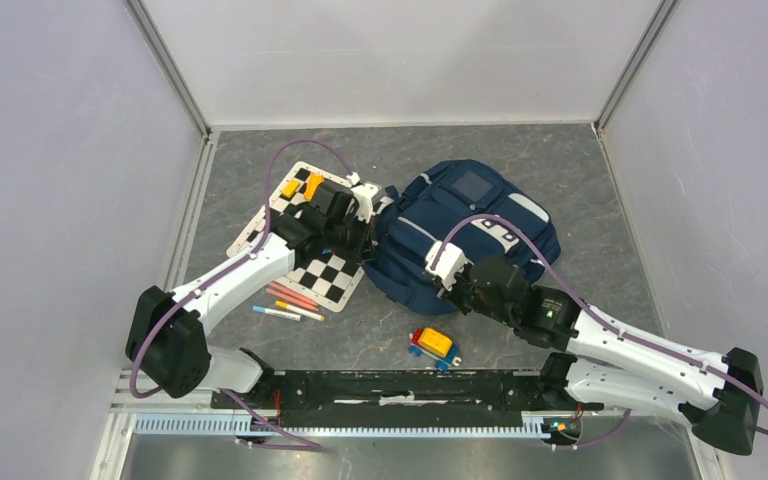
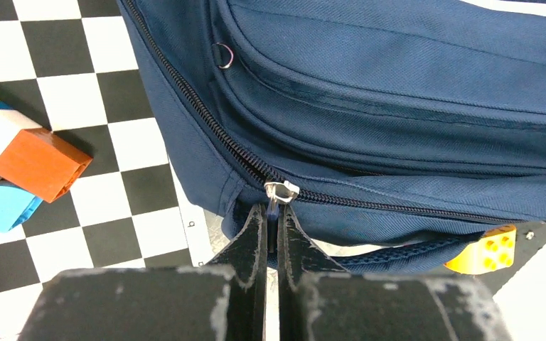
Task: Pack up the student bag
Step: Zip the student bag at the center of the board.
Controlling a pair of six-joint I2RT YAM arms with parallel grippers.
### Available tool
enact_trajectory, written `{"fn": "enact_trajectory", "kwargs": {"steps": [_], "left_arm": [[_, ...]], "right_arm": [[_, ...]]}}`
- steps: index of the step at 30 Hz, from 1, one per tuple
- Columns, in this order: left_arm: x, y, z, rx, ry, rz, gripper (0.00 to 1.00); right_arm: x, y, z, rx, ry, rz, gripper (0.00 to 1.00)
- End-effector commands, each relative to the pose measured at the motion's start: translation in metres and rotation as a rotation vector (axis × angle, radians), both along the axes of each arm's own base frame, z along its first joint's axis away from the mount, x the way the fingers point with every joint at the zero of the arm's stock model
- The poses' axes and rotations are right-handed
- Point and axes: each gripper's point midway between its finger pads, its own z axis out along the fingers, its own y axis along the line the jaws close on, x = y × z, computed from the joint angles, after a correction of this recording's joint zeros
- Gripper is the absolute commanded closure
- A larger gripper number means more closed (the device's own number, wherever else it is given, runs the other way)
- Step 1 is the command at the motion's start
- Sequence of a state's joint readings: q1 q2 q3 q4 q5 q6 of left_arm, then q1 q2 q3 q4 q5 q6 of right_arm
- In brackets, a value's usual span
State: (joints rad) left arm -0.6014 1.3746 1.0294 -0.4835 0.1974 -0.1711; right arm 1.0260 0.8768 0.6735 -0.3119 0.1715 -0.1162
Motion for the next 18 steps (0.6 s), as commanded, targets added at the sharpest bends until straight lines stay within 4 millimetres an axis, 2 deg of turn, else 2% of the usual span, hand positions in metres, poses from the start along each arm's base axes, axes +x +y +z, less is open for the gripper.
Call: {"fn": "enact_trajectory", "kwargs": {"steps": [1,2,3,5,7,12,18], "left_arm": [[0.033,-0.002,0.043,-0.110,-0.169,0.023,0.98],[0.029,-0.007,0.047,-0.145,-0.174,-0.010,0.98],[0.025,-0.011,0.050,-0.167,-0.174,-0.033,0.98],[0.021,-0.015,0.051,-0.191,-0.168,-0.060,0.98],[0.020,-0.017,0.051,-0.198,-0.162,-0.073,0.98],[0.018,-0.020,0.047,-0.204,-0.144,-0.090,0.98],[0.017,-0.020,0.049,-0.207,-0.150,-0.094,0.98]], "right_arm": [[0.007,-0.006,0.041,0.084,-0.042,-0.083,0.71],[0.011,-0.003,0.049,0.101,-0.048,-0.101,0.55],[0.014,-0.001,0.055,0.110,-0.050,-0.114,0.46],[0.019,0.011,0.070,0.139,-0.059,-0.107,0.37],[0.024,0.022,0.079,0.177,-0.075,-0.102,0.33],[0.041,0.050,0.082,0.259,-0.088,-0.125,0.28],[0.061,0.080,0.056,0.221,-0.045,-0.163,0.28]]}}
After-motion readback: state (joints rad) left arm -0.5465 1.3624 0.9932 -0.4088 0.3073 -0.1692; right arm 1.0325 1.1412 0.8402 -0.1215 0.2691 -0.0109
